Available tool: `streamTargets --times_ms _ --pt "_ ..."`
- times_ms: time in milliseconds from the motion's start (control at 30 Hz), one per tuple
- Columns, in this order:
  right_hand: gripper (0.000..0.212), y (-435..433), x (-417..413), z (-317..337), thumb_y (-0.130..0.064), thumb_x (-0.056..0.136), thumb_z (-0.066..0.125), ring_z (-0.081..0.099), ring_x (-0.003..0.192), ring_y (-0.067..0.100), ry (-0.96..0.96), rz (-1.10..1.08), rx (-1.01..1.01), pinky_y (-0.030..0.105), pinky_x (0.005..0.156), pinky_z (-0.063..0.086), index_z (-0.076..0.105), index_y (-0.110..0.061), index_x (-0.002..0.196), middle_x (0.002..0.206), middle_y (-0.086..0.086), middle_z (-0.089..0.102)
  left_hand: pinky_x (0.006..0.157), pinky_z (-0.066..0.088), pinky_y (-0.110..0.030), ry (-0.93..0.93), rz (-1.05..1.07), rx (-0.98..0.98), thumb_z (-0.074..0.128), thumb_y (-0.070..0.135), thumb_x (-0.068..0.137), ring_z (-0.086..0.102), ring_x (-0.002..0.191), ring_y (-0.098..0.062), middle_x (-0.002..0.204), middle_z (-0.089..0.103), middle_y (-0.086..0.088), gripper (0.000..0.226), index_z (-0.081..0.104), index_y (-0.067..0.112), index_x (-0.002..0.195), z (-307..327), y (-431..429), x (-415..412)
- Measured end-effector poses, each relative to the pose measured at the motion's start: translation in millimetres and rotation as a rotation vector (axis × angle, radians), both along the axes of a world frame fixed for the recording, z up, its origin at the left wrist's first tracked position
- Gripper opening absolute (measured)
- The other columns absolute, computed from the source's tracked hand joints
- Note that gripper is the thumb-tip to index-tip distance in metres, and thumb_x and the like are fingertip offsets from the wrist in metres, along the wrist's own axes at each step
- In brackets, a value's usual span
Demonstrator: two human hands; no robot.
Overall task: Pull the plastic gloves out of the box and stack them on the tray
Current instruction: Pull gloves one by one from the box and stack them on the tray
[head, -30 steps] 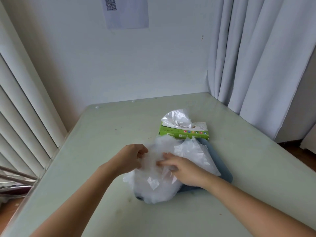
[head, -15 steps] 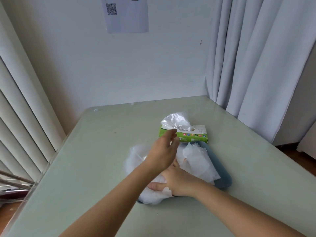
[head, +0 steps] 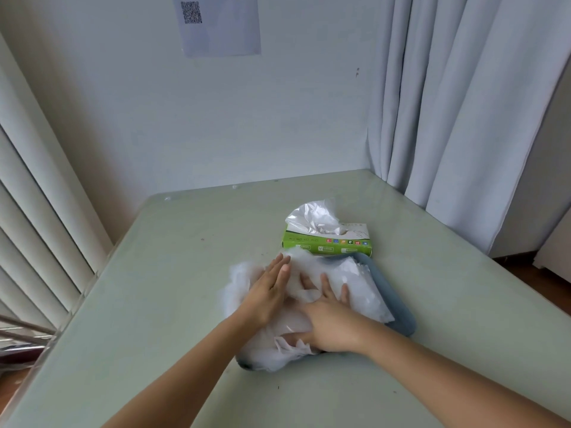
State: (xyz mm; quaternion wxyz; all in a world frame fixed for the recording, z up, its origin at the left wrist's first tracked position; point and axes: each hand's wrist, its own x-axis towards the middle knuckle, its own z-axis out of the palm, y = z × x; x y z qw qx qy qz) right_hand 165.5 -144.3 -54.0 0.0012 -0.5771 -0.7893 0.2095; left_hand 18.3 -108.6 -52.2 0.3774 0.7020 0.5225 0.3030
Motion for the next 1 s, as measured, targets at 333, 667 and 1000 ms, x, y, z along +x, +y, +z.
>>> streamTargets --times_ms 333,667,1000 --pt "0.07 0.0 11.5 6.9 -0.073 0.083 0.042 -0.033 0.139 0.034 -0.107 0.098 -0.032 0.061 0.109 -0.019 0.008 -0.058 0.143 0.154 -0.002 -0.031 0.103 0.036 -0.023 0.152 -0.092 -0.015 0.075 0.043 0.078 0.046 0.124 -0.004 0.136 0.044 0.015 0.032 0.066 0.024 0.102 22.7 -2.1 -22.6" --pt "0.071 -2.1 11.4 8.7 -0.073 0.082 0.045 -0.033 0.139 0.035 -0.088 0.1 -0.03 0.062 0.109 -0.018 -0.001 -0.067 0.137 0.155 -0.002 -0.03 0.076 0.039 -0.01 0.292 -0.215 -0.05 0.039 0.066 0.078 0.055 0.079 0.007 0.083 0.065 0.021 0.062 0.07 0.014 0.088 29.8 -17.6 -36.4" --pt "0.073 -4.3 14.2 9.9 -0.075 0.083 0.039 -0.032 0.14 0.03 -0.072 0.098 -0.031 0.059 0.11 -0.019 -0.001 -0.06 0.142 0.156 -0.004 -0.028 0.089 0.042 -0.029 0.819 -0.157 0.152 0.056 0.048 0.09 0.045 0.102 -0.013 0.117 0.045 0.0 0.036 0.054 0.015 0.076 22.4 -3.4 -35.5"
